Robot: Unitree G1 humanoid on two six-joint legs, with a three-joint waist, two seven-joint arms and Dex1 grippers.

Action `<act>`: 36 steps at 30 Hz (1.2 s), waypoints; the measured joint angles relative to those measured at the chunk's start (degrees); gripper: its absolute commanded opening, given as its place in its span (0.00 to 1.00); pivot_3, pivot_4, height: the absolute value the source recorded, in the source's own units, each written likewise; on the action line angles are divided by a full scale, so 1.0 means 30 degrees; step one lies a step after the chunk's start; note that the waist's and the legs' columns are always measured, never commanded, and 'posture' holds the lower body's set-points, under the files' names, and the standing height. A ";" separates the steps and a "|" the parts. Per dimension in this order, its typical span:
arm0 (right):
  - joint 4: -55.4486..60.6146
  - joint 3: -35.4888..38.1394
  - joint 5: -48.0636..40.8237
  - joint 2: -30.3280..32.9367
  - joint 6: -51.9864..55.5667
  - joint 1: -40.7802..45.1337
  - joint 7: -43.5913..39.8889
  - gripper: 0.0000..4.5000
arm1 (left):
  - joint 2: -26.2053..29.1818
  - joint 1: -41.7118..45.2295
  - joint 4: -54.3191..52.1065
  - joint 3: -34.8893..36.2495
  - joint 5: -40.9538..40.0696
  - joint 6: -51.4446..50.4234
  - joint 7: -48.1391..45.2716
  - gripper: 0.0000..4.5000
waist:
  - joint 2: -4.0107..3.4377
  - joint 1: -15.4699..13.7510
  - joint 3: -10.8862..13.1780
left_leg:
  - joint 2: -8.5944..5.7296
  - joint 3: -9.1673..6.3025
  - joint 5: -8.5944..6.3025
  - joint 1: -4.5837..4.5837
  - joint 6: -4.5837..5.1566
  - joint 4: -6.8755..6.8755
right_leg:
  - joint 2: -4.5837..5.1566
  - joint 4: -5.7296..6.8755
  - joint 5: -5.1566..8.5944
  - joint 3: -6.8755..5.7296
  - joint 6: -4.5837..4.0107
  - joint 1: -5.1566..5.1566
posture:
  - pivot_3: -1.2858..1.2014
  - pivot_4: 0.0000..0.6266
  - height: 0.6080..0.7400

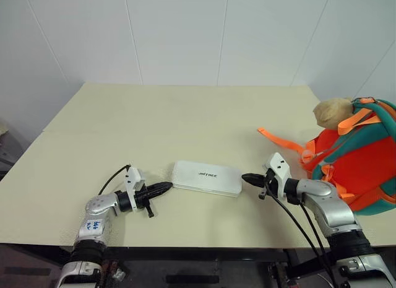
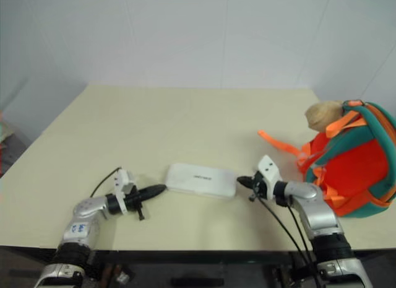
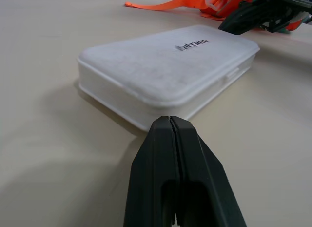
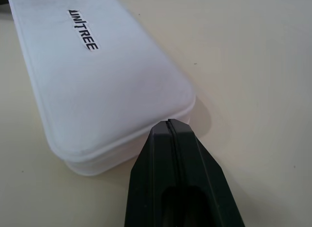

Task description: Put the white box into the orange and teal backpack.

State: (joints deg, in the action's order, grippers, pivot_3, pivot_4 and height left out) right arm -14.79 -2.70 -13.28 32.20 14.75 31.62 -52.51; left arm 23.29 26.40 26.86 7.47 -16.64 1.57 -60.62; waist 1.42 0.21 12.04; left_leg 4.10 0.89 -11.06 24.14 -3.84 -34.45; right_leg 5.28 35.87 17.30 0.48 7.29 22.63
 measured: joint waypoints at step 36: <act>0.1839 -0.0228 0.0145 -0.0727 0.1063 -0.0958 0.0318 0.00 | -0.0113 0.4631 0.5879 0.0174 0.0219 0.2073 0.1418 0.01 | 0.0003 -0.0009 0.0001 | -0.0007 0.0007 -0.0015 0.0021 0.0023 -0.0008 | 0.0005 -0.0048 -0.0015 -0.0002 0.0010 -0.0001 | 0.52 0.24 1.00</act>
State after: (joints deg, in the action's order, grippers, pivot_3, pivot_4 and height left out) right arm -9.27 -3.38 -12.84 30.02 17.93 28.75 -51.56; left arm 22.95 40.29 44.50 7.99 -15.98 7.79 -56.36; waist 1.43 0.18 12.05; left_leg 4.08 0.91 -11.10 24.21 -3.77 -34.47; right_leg 5.29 35.73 17.26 0.48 7.32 22.63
